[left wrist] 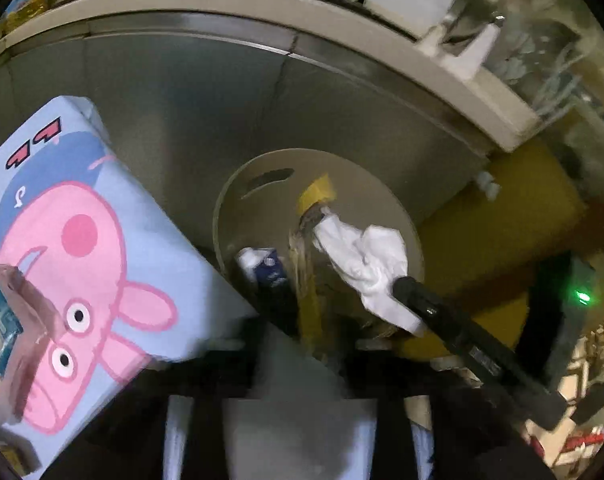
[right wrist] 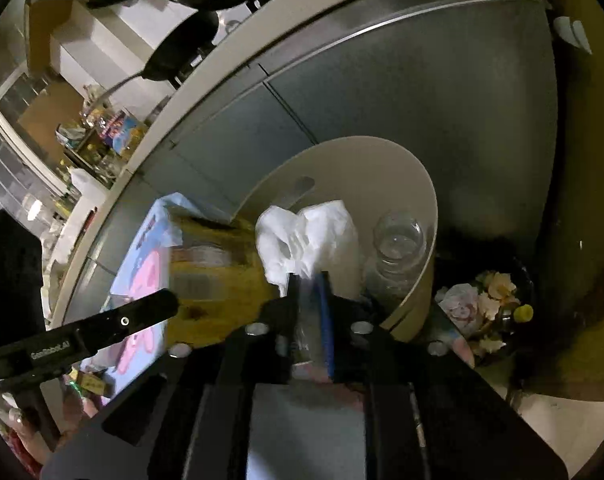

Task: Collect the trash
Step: 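Carry the packet and tissue over the bin and release both, then grasp the pink paper cup with the left tool while the right tool grasps the yellow box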

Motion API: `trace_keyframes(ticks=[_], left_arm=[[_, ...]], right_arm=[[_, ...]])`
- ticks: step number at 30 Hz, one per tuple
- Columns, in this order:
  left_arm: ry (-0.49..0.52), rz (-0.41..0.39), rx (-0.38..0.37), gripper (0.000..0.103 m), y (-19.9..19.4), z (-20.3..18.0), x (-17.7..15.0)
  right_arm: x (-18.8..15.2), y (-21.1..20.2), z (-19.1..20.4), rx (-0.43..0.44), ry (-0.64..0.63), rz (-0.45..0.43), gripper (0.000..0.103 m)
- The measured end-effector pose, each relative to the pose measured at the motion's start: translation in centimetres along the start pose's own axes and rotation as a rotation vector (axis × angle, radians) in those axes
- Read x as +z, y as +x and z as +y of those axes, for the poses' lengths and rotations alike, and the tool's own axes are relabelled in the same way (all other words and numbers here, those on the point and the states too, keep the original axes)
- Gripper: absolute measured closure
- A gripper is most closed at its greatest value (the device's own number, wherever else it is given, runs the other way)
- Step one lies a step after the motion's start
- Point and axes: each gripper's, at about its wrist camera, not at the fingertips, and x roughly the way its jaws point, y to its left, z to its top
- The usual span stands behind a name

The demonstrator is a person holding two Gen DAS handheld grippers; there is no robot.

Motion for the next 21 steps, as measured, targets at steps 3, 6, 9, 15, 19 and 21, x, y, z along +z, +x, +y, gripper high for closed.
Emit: trace_keyframes(ticks=[3, 6, 9, 15, 19, 21], left_arm=[[-0.028, -0.049, 0.045, 0.033, -0.6, 0.6, -0.1], [-0.043, -0.082, 0.041, 0.033, -2.3, 0.7, -1.0], [-0.02, -0.131, 0.022, 0.033, -5.0, 0.3, -3.2], [0.009, -0.167, 0.002, 0.034, -9.2, 1.6, -10.2], [0.02, -0.172, 0.017, 0.039, -11.9, 3.7, -15.5], [0.011, -0.183, 0.037, 0.039, -13.7, 5.4, -18.0]], right_arm=[[0.1, -0.6, 0.1, -0.012, 0.0, -0.058, 0.041], [-0.2, -1.5, 0.8, -0.023, -0.026, -0.11, 0.042], [-0.5, -2.6, 1.3, -0.005, -0.012, -0.157, 0.042], [-1.5, -4.4, 5.3, 0.048, -0.079, -0.211, 0.044], [-3.5, -2.9, 9.9, 0.165, -0.155, -0.1, 0.049], [-4.9, -1.8, 12.2, 0.223, -0.194, -0.028, 0.054]])
